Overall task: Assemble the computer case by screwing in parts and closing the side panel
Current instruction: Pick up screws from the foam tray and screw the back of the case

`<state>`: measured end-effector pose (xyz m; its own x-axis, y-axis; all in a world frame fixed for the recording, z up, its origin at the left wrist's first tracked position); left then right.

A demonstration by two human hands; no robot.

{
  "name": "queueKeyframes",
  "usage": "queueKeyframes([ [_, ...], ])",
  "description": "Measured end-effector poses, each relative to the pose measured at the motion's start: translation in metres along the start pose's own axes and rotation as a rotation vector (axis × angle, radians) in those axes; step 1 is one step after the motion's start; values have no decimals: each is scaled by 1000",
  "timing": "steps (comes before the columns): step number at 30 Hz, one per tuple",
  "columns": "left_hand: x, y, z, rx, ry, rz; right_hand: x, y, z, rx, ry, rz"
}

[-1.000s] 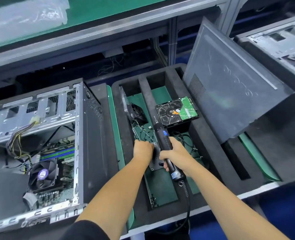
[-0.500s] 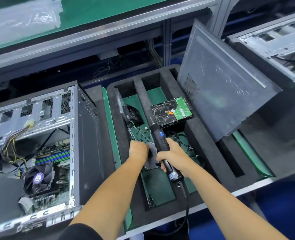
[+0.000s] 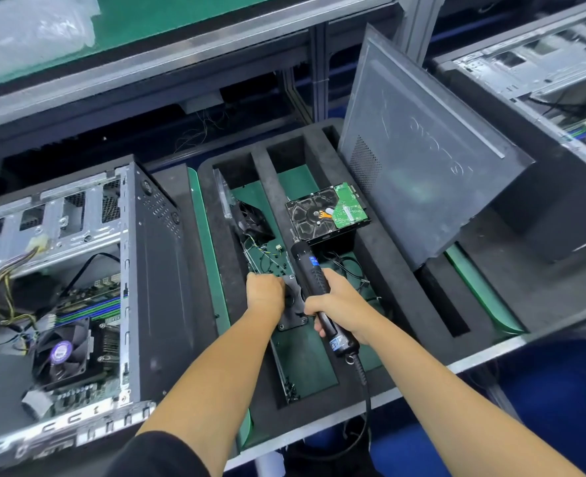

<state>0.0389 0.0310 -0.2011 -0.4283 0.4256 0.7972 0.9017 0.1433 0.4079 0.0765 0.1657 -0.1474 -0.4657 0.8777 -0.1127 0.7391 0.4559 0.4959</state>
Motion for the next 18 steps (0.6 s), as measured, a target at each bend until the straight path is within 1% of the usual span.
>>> queueKeyframes([
  [6,2,5,3,57,-36,0,1,2,1,-1,62,-7],
  [12,3,5,1,30,-25,-25,1,2,1,-12,86,13],
  [18,-5,7,4,4,-128,-68,1,2,0,-15,89,13],
])
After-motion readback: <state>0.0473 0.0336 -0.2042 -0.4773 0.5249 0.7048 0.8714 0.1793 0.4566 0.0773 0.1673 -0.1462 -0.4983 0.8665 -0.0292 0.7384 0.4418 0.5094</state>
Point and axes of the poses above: each hand's wrist, its own y-axis away from the middle knuckle, its own x-axis out of the back of the hand, z = x × y, the point moved 7 cm from there along -y, towards the middle knuckle, and after that the axes turned 5 degrees about x, right-handed, at the moved point
